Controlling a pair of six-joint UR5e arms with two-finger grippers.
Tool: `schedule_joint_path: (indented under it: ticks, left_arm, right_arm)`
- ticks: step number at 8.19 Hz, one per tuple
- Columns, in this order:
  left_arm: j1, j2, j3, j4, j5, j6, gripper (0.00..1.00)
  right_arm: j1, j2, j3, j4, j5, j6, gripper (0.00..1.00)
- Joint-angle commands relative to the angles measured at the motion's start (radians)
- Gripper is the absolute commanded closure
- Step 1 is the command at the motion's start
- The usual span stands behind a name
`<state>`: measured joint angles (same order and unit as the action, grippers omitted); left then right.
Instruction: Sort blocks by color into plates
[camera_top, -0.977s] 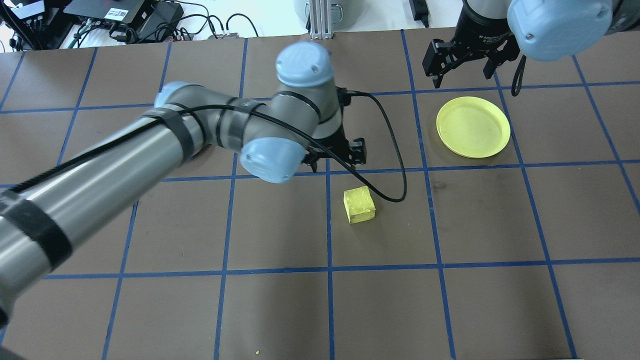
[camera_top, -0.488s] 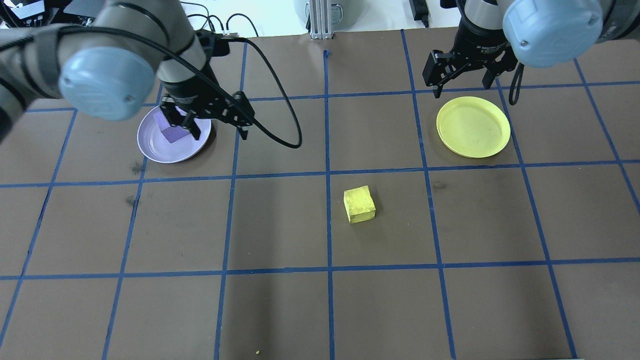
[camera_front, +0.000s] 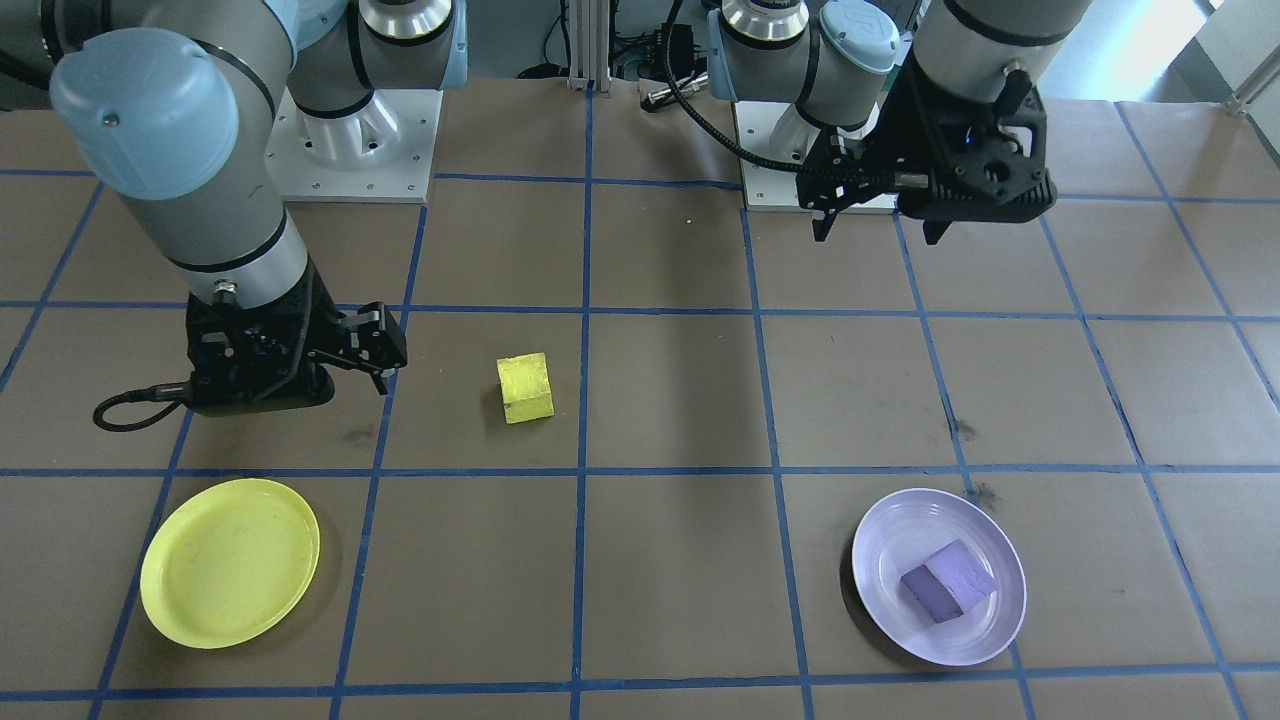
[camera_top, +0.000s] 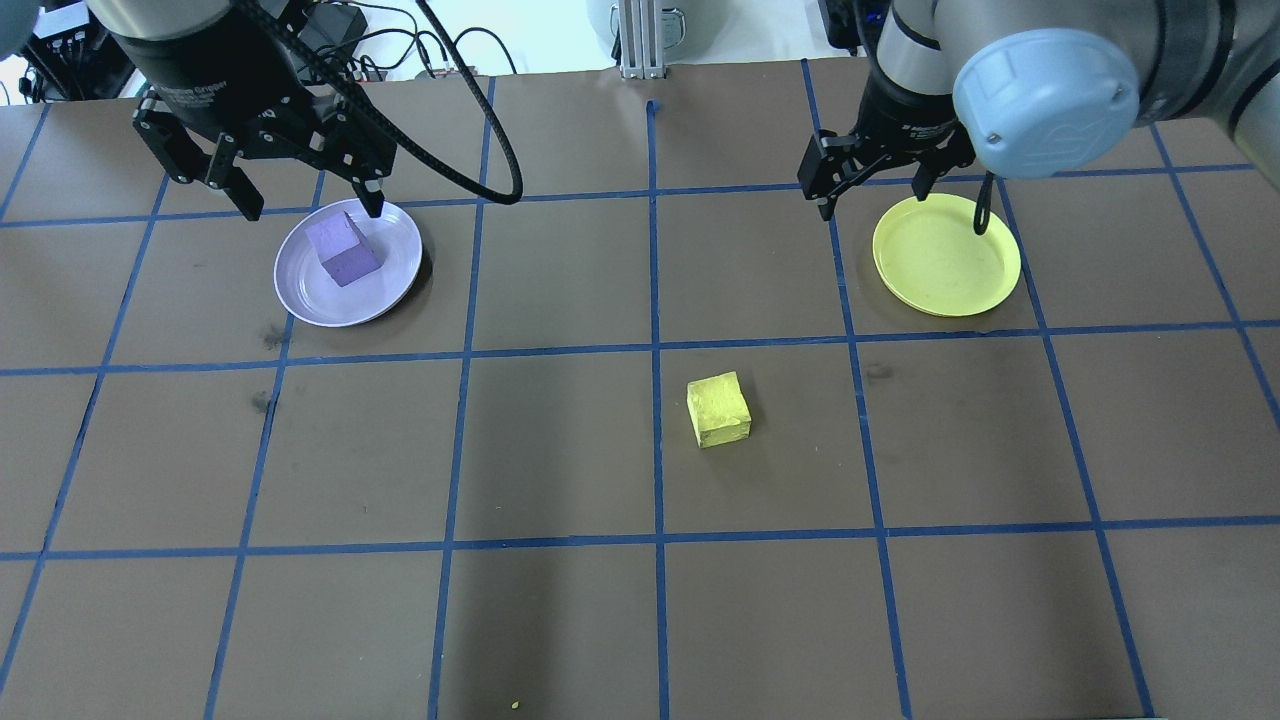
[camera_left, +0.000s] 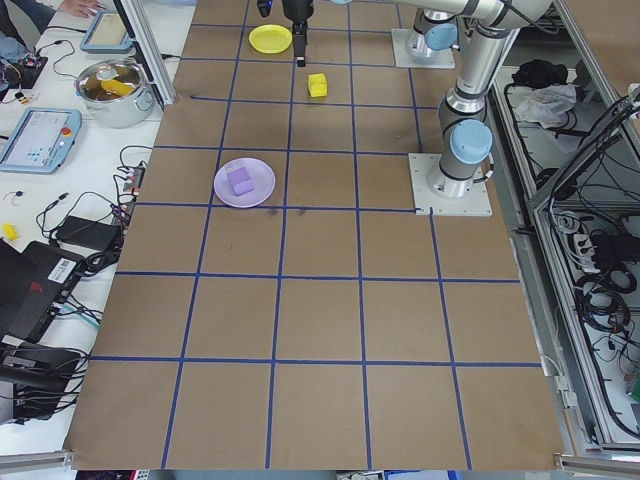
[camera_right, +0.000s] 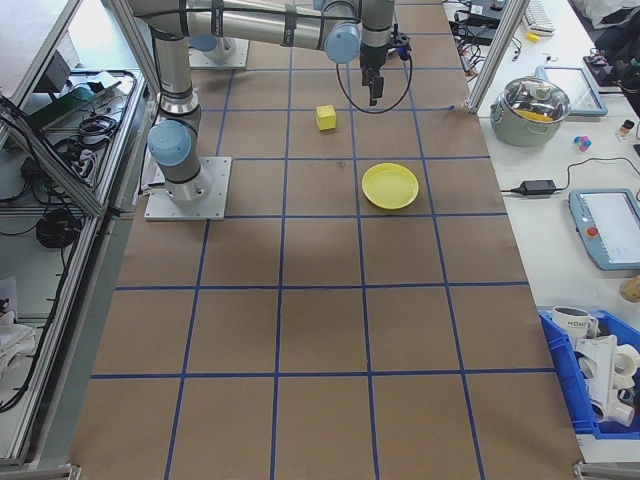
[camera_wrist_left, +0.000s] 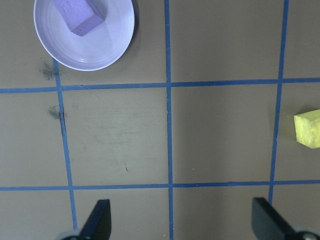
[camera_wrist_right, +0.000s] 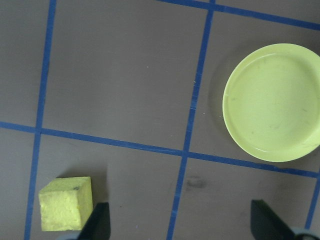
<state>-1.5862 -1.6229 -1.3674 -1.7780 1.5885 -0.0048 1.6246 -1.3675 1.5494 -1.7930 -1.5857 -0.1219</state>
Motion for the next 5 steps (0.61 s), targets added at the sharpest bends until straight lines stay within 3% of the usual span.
schedule_joint_path:
  ticks: [1, 3, 5]
  left_arm:
    - [-0.009, 0.009, 0.054, -0.029, -0.046, -0.029, 0.0]
    - [-0.009, 0.033, 0.053, -0.031, -0.054, -0.02, 0.0]
    - [-0.009, 0.054, 0.045, -0.029, -0.038, -0.02, 0.0]
  right_arm:
    - [0.113, 0.03, 0.043, -0.038, 0.01, 0.002, 0.0]
    - [0.147, 0.054, 0.093, -0.118, 0.018, -0.001, 0.0]
    - [0.164, 0.059, 0.127, -0.131, 0.018, -0.008, 0.0]
